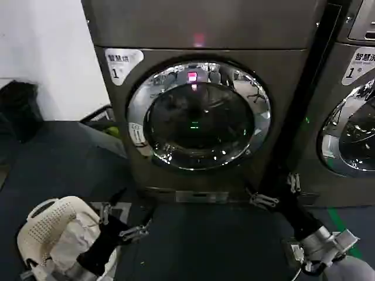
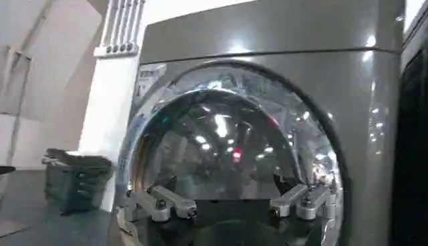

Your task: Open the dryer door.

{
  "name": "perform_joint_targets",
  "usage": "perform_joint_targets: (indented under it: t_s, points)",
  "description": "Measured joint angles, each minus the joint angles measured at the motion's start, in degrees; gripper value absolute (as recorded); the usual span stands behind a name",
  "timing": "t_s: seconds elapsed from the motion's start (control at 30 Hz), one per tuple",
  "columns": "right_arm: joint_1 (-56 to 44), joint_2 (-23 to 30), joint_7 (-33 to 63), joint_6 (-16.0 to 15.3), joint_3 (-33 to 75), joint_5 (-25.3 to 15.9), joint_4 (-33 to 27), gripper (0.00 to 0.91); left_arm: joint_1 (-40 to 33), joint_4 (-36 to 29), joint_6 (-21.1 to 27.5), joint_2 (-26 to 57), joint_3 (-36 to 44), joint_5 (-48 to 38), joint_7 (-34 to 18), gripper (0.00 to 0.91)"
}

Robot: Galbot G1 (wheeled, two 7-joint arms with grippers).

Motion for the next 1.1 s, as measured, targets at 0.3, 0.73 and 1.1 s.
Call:
perform_joint_targets:
  t_s: [0.3,0.73,1.1]
  points:
    - [13.52,-3.61,3.20,-1.45,-11.60,1.86,-9.20,0.907,0.92,0.21,-0.32,-0.32,-0.19,0.37,-0.20,0.907]
    - [30.73,1.29,5.32,-2.08,-28.16,1.13,-23.70,0.907,0.69,0.82,-0.30,-0.73,-0.59,0.05,-0.06,0.907]
    - [38.67,7.58,5.59,-1.13,-35.55,-3.01,-31.93,0.907,0.84,0.69,-0.17,-0.89,-1.00,-0.10,0.66,0.907]
